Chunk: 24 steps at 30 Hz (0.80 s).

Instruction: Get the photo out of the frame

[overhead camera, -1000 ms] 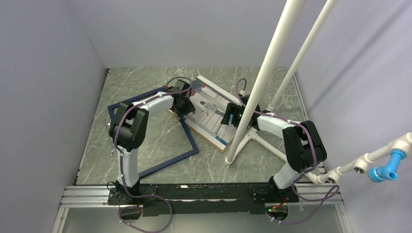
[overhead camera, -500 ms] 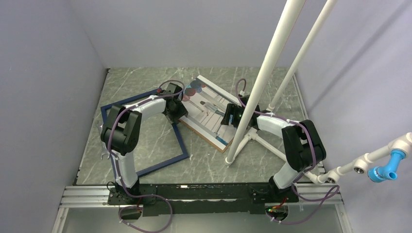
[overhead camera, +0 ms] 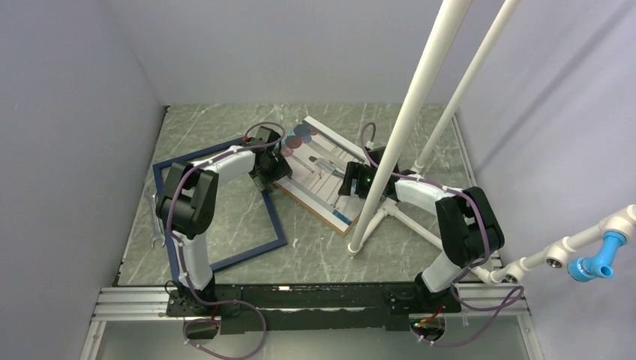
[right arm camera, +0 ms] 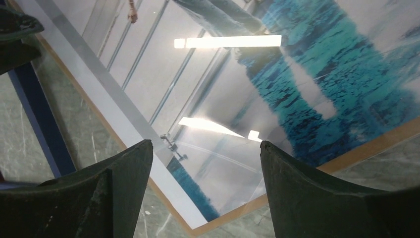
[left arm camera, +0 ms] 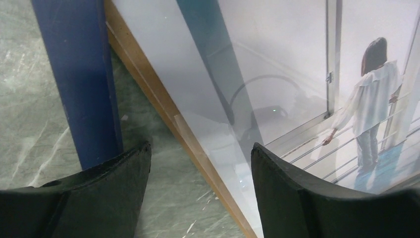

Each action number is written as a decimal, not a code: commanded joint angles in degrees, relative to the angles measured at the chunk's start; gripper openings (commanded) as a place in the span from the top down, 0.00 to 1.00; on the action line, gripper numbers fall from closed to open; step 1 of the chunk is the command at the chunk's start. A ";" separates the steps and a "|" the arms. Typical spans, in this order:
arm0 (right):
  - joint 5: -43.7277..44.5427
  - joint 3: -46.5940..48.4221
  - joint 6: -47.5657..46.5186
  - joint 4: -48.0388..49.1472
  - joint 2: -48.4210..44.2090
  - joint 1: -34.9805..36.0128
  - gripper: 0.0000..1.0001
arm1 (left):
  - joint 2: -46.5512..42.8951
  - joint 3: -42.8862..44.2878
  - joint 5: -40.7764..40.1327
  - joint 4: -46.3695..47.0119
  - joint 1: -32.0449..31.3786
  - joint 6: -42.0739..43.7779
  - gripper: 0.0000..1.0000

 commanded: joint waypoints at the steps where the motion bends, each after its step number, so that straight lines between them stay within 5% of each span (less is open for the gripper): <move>1: -0.06 2.14 -0.87 -0.07 -3.28 0.90 0.18 | 3.18 3.39 0.66 2.00 0.00 0.42 0.23; 18: -3.71 4.91 -4.05 -2.97 -1.79 0.89 0.14 | 16.42 21.36 2.70 1.83 2.28 5.94 0.17; 24: -3.00 4.24 -5.21 -4.61 -3.94 0.88 0.12 | 11.38 20.99 4.45 -0.51 2.60 10.81 0.16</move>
